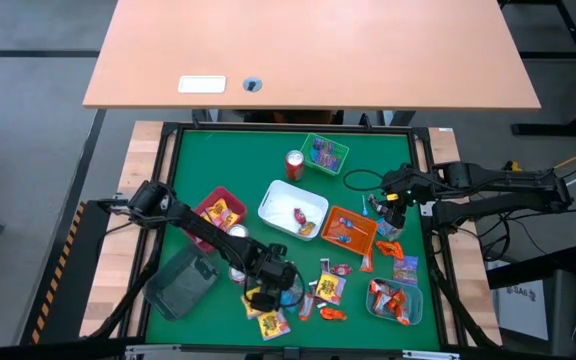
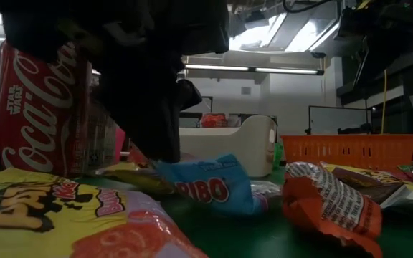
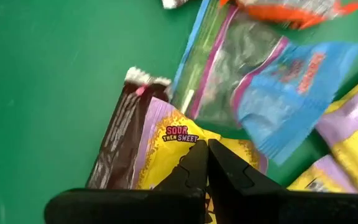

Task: Sort candy
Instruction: Put the yellow candy into the red bin

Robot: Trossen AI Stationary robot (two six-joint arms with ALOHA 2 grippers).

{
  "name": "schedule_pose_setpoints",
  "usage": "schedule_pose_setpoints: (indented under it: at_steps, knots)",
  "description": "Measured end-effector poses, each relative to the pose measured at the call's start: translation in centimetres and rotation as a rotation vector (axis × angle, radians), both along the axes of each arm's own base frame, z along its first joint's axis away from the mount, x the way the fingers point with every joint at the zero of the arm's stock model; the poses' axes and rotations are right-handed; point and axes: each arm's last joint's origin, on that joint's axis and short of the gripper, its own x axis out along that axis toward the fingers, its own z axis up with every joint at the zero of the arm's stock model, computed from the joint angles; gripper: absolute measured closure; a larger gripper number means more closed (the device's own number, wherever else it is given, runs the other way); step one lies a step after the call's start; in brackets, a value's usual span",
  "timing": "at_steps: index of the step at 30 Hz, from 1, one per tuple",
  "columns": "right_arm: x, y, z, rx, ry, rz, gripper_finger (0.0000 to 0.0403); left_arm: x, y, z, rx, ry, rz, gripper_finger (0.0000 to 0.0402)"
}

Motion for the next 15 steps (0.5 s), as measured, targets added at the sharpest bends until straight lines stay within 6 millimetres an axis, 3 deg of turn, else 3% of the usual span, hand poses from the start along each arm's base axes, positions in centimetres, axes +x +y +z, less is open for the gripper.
schedule_pose_setpoints:
  at_steps: [8, 15]
  knots:
    - [0.0, 0.0, 0.0, 0.0, 0.0, 0.0, 0.0267, -0.05, 0.32, -0.06, 0.054, -0.002, 0.026, 0.0393]
    - [-0.01, 0.0, 0.0, 0.0, 0.001, 0.0, 0.0267, 0.19, 0.73, -0.39, 0.055, 0.004, 0.039, 0.0324]
